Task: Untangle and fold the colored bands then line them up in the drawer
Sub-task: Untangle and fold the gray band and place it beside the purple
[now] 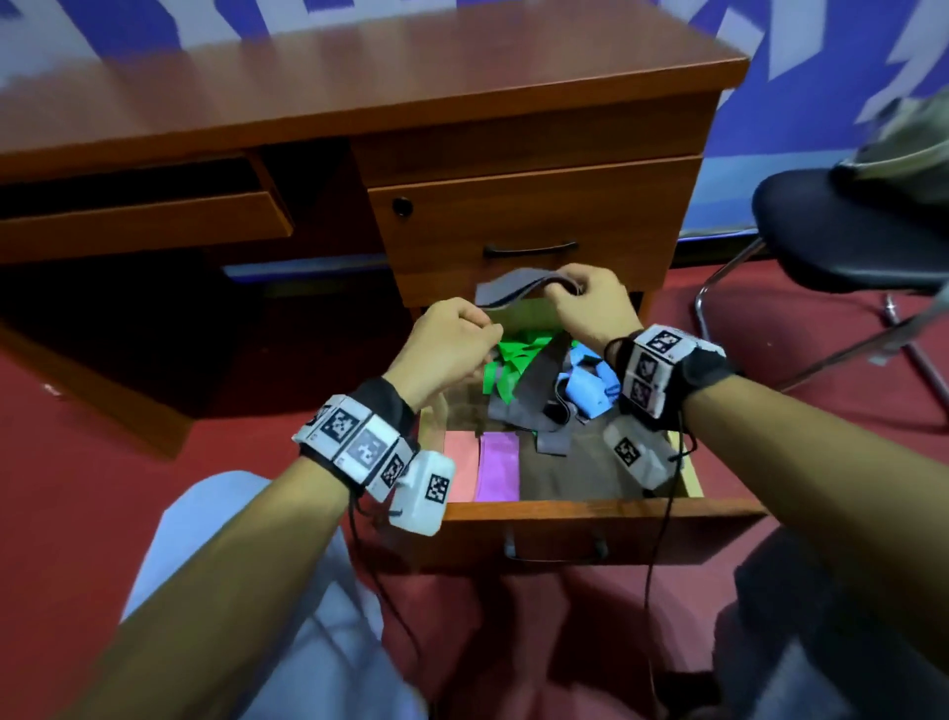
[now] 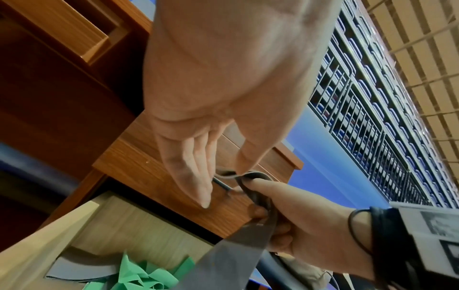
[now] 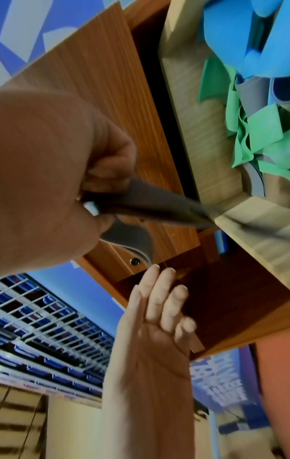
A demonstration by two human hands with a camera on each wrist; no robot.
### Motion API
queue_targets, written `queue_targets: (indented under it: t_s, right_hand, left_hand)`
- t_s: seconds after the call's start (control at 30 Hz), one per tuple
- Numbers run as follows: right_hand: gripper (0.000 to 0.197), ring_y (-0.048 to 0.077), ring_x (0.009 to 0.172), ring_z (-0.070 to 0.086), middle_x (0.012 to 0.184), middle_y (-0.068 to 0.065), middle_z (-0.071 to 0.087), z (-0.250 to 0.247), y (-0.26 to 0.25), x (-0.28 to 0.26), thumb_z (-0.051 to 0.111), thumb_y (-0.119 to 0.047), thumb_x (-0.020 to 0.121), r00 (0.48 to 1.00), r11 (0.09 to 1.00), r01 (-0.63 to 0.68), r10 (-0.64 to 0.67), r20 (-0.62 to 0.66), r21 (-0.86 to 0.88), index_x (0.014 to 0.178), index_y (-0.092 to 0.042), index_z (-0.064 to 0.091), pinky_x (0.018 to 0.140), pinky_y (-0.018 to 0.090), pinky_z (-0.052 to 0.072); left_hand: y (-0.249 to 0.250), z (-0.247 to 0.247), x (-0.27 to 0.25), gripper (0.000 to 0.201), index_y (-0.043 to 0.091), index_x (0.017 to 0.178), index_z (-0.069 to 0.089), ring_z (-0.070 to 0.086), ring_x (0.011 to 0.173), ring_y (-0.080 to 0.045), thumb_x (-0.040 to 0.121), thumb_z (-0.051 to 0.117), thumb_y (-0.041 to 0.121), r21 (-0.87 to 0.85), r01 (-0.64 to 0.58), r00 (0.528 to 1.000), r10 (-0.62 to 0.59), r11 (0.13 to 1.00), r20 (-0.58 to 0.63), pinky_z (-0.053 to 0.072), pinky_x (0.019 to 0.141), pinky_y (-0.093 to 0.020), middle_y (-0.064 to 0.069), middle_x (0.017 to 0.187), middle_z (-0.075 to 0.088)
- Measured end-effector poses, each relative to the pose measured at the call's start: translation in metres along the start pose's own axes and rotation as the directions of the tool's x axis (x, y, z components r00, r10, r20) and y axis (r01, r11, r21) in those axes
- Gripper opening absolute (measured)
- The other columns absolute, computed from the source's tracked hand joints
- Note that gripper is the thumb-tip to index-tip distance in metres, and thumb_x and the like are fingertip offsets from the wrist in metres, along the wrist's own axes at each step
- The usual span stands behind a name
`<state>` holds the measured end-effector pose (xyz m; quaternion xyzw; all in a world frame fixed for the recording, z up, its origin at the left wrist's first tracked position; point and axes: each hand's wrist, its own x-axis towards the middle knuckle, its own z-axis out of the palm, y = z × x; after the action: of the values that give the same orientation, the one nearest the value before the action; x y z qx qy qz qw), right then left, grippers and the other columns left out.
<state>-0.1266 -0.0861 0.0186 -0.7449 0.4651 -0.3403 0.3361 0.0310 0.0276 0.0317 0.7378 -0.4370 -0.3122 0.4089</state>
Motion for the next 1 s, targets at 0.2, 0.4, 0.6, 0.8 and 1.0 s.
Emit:
queue_targets:
  t_s: [0.2,0.4,0.6,0.8,1.0]
  right_hand:
    - [0.030,0.000,0.045,0.035,0.048,-0.017,0.042,0.016,0.006,-0.034,0.054,-0.030,0.104,0.948,0.982,0.058,-0.110,0.299,0.177,0.084,-0.010,0.067,0.050,0.016,0.030]
    - [0.036,0.013,0.050,0.040,0.057,-0.005,0.045,0.010,0.002,-0.033,0.050,-0.042,0.103,0.836,0.984,0.101,-0.165,0.523,0.149,0.090,-0.019,0.074,0.050,0.024,0.035]
    - [0.037,0.007,0.046,0.037,0.056,-0.015,0.048,0.001,-0.001,-0.029,0.052,-0.040,0.103,0.789,0.991,0.064,-0.124,0.601,0.121,0.092,-0.014,0.075,0.046,0.020,0.034]
    - [0.035,0.026,0.069,0.053,0.089,0.030,0.069,-0.004,-0.013,-0.028,0.057,-0.032,0.088,0.775,0.992,-0.014,-0.069,0.628,0.126,0.071,-0.007,0.075,0.061,0.032,0.040]
    - [0.034,0.028,0.068,0.050,0.071,0.020,0.069,-0.008,-0.015,-0.029,0.052,-0.015,0.089,0.753,0.982,-0.082,-0.051,0.656,0.171,0.065,0.004,0.067,0.063,0.032,0.039]
  left_hand:
    - [0.002,-0.010,-0.005,0.069,0.021,0.137,0.043,0.061,0.097,-0.012,0.081,0.083,0.029,0.331,-0.240,0.952,0.289,0.913,-0.106,0.050,0.083,-0.027,0.007,0.125,0.049]
    - [-0.003,-0.024,0.008,0.030,0.022,0.122,0.069,0.066,0.083,0.001,0.092,0.073,0.018,0.265,-0.365,0.926,0.378,0.892,0.002,0.054,0.080,-0.025,0.007,0.113,0.070]
    - [-0.007,-0.011,0.019,0.022,0.022,0.120,0.068,0.068,0.086,-0.006,0.102,0.057,0.028,0.096,-0.267,0.963,0.263,0.959,0.050,0.056,0.073,-0.028,0.001,0.109,0.072]
    - [0.002,-0.011,0.016,0.032,0.017,0.121,0.063,0.071,0.089,-0.013,0.108,0.045,0.040,-0.191,0.130,0.966,-0.081,0.973,0.246,0.058,0.075,-0.025,-0.006,0.107,0.071]
    - [0.000,-0.018,0.020,0.011,0.010,0.103,0.072,0.070,0.088,-0.017,0.101,0.061,0.014,-0.378,0.137,0.980,-0.069,0.915,0.187,0.061,0.084,-0.032,-0.007,0.095,0.074]
